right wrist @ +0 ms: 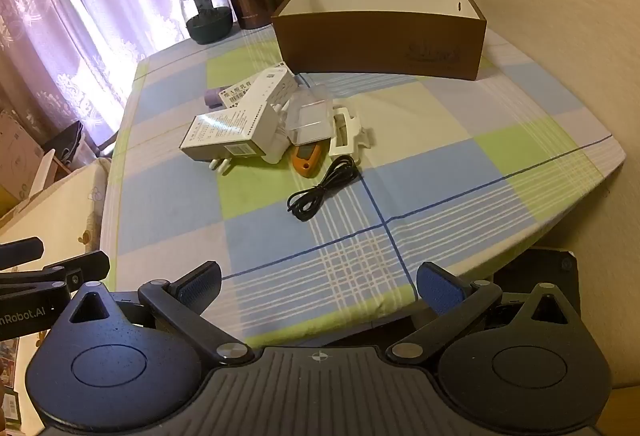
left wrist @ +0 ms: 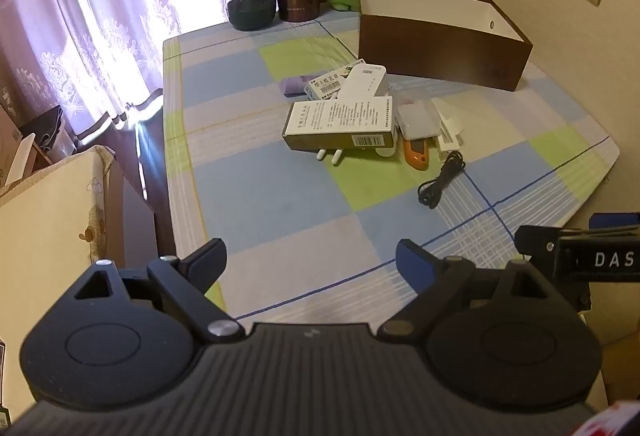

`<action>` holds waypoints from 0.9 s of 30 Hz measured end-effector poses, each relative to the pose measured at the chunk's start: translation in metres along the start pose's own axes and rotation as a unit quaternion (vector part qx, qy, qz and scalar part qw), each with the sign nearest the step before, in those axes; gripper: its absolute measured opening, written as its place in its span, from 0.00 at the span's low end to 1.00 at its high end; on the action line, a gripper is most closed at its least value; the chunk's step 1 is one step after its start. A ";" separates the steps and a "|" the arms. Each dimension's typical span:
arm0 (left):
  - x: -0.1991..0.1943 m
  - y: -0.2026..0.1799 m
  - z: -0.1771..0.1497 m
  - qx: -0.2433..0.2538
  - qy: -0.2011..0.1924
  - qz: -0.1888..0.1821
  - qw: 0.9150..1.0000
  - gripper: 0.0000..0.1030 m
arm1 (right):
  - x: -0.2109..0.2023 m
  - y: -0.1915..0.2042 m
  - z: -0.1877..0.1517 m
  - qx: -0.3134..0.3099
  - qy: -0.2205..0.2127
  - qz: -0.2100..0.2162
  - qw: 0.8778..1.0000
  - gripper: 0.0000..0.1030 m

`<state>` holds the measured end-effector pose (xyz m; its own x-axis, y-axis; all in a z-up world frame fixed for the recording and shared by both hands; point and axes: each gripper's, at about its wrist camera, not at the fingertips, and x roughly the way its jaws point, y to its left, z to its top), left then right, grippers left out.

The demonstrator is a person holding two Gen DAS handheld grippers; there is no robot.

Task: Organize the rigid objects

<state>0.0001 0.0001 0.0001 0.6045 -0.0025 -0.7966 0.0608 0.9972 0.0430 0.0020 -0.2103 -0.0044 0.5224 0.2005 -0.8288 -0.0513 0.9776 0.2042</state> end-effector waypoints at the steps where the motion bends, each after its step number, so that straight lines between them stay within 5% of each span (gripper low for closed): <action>1: 0.000 0.000 0.000 0.000 0.000 0.001 1.000 0.87 | 0.000 0.000 0.000 0.000 -0.001 0.001 1.000 0.98; 27: 0.001 -0.002 -0.002 0.001 0.002 0.000 1.000 0.87 | 0.001 0.000 -0.001 0.001 -0.003 0.000 1.000 0.98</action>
<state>-0.0010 -0.0022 -0.0026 0.6016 -0.0031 -0.7988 0.0634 0.9970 0.0439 0.0018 -0.2099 -0.0052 0.5269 0.1997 -0.8262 -0.0493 0.9776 0.2048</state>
